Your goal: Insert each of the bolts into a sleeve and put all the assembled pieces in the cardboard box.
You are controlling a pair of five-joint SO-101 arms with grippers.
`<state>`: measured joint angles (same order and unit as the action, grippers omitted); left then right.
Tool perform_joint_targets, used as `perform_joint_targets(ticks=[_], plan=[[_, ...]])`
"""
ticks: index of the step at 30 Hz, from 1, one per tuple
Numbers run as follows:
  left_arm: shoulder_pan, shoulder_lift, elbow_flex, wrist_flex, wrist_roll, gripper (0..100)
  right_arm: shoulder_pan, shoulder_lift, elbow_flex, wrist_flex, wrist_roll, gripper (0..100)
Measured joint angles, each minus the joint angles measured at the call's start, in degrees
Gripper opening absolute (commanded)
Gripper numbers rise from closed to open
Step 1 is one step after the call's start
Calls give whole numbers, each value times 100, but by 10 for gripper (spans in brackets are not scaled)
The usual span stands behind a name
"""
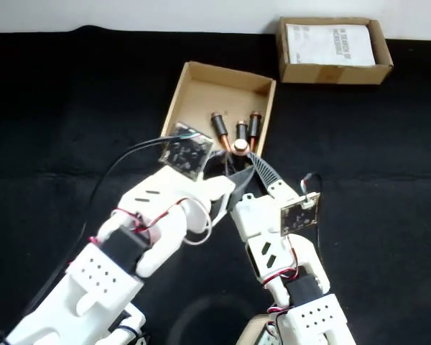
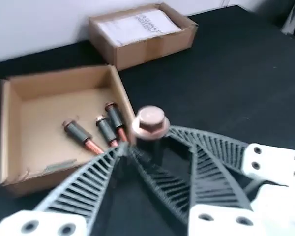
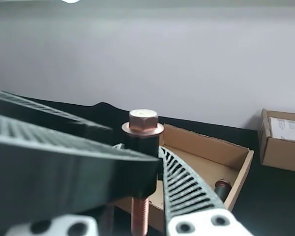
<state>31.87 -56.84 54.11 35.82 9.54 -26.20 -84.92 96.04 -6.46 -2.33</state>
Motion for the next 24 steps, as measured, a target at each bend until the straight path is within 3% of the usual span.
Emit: perform_joint_targets(ticks=[7,13,24], plan=[[9,-1266,0,1169,-9,190,290,0,0,0,26,7],[-185,-2242,0,2101,-26,40,334,0,0,0,26,7],[-1345,-3930,949,2532,-26,10,431,0,0,800,18,7]])
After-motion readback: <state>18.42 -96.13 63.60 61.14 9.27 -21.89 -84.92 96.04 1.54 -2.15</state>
